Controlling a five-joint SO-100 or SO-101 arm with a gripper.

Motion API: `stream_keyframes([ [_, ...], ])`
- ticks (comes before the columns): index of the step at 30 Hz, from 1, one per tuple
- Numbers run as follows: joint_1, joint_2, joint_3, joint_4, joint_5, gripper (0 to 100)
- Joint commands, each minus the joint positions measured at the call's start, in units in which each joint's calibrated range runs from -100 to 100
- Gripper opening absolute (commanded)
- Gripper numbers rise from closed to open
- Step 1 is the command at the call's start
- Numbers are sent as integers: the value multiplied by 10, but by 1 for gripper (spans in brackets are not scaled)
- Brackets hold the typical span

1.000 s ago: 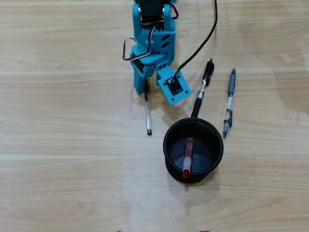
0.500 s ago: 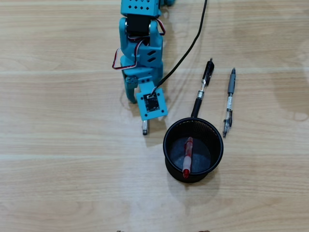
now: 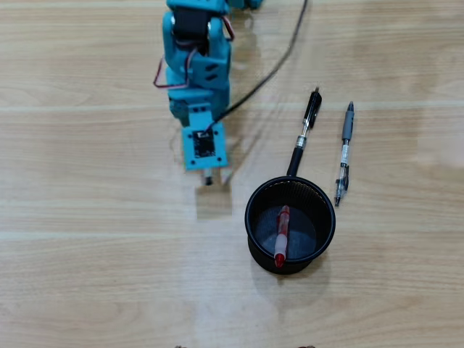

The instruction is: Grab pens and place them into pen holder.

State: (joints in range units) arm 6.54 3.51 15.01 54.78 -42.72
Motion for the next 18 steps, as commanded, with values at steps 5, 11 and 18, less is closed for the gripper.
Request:
stream_keyframes([
  [5, -20, -96, -368, 21, -1, 2],
  [11, -137, 33, -519, -152, -14, 2],
  [18, -210, 201, -498, -392, -81, 2],
])
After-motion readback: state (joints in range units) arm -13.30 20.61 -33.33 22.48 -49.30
